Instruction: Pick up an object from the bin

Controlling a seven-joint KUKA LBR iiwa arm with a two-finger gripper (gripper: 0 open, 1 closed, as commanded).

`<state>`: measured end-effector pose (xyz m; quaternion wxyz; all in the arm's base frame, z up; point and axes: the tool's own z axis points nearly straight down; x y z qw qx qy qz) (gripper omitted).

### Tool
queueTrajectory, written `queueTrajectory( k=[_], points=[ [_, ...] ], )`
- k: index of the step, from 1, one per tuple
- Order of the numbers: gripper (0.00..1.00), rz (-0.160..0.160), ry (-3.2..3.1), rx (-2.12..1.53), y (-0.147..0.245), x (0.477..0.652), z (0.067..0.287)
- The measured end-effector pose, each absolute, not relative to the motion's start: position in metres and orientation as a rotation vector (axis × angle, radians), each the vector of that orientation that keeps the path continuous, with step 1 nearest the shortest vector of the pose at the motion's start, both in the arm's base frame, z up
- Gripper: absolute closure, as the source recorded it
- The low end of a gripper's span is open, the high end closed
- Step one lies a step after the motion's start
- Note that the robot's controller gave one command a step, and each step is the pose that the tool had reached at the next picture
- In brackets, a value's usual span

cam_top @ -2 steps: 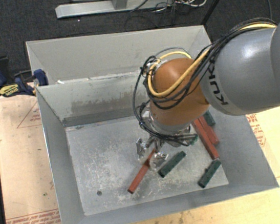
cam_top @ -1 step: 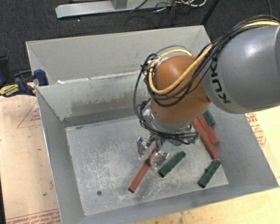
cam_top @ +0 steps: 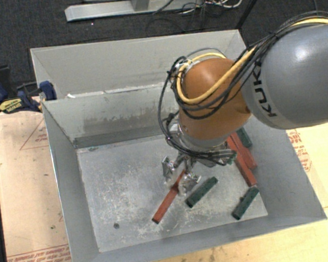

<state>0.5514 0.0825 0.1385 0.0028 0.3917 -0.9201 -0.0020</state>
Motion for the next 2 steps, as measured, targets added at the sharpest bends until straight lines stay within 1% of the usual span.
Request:
queueTrajectory(
  k=[2],
  points=[
    [1.0,-0.001,-2.895,1.231,0.083,0.554,0.182]
  ],
)
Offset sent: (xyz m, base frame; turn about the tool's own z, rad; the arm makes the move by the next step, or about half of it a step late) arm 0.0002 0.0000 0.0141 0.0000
